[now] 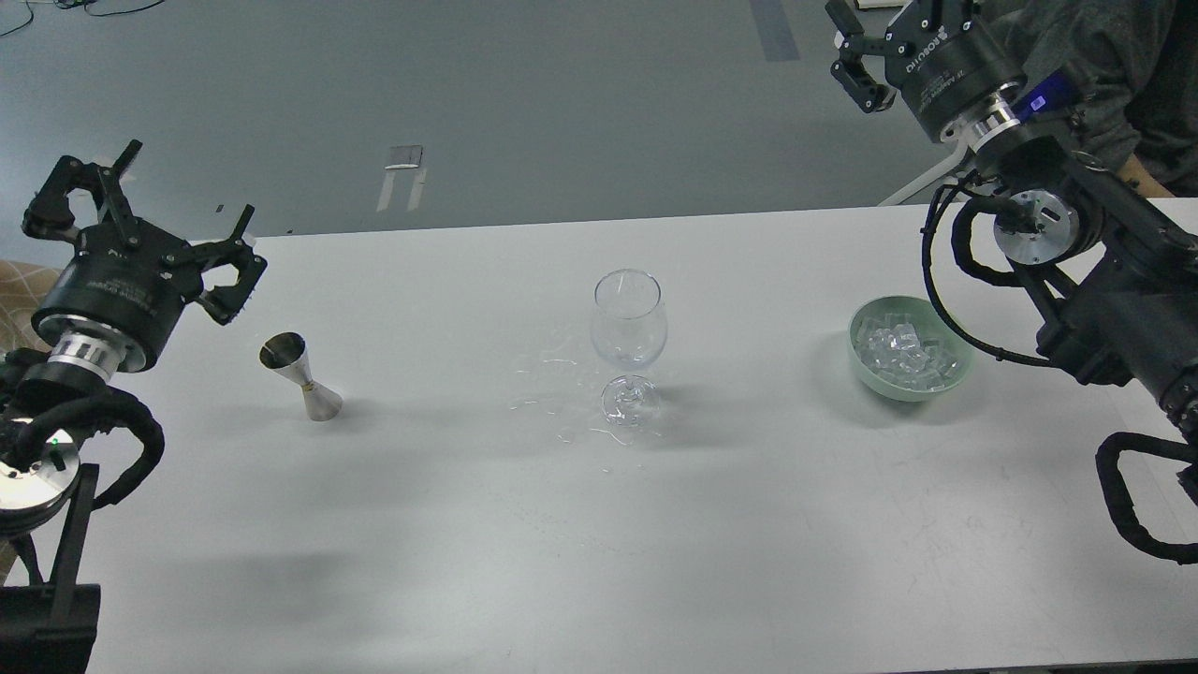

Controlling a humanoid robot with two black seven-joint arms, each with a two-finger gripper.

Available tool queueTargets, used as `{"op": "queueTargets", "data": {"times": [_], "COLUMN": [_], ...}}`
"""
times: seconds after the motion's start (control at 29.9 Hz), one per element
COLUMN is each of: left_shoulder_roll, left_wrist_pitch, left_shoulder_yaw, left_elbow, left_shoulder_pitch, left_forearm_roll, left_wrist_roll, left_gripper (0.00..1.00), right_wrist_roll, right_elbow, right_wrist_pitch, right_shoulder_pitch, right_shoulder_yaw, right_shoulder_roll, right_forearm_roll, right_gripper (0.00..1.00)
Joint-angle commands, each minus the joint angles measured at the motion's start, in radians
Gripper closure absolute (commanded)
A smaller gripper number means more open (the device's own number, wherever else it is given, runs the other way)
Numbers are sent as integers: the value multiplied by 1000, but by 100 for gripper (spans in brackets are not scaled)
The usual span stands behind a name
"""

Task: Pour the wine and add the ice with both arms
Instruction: 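Lower the open left gripper beside the metal jigger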

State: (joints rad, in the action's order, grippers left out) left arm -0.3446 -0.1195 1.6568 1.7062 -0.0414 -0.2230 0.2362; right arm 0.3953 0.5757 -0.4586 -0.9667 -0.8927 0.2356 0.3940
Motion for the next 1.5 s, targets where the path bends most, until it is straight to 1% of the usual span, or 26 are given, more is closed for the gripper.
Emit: {"op": "queueTargets", "data": {"times": [0.0,0.03,0.1,0.13,0.27,0.47,0.6,0.77,1.04,1.3,1.47], "left_shoulder_roll": [57,90,142,166,211,274,288,292,343,345,345], "left_wrist_pitch": [0,1,-6,-6,-11,-23,-23,-17,-14,-12,-12], "left_shoulder_yaw": [49,61,75,81,87,93,107,106,106,106,106], "left_elbow": [12,12,10,9,-3,-48,-111,-161,-212,-246,-286], "left_shoulder_pitch": [70,93,118,132,158,175,176,176,175,161,129], "left_forearm_roll": [7,13,13,13,11,11,16,17,11,8,5], "left_wrist_roll": [35,67,89,91,89,77,81,84,78,78,78], "left_gripper": [2,2,2,2,2,2,2,2,2,2,2], "right_wrist_roll": [0,-1,-1,-1,-1,-15,-16,-18,-18,-18,-18], "right_elbow": [4,6,7,7,6,7,6,7,7,7,7], "right_wrist_pitch": [0,0,0,0,1,1,1,3,3,3,3], "right_shoulder_pitch": [3,6,13,13,13,13,17,20,29,32,31], "right_shoulder_yaw": [0,0,9,14,15,18,18,20,21,61,67], "right_shoulder_roll": [-1,1,2,2,5,14,14,14,19,21,21], "right_forearm_roll": [0,0,0,0,0,0,0,0,0,6,6], "right_gripper": [0,0,0,0,0,0,0,0,0,0,0]}}
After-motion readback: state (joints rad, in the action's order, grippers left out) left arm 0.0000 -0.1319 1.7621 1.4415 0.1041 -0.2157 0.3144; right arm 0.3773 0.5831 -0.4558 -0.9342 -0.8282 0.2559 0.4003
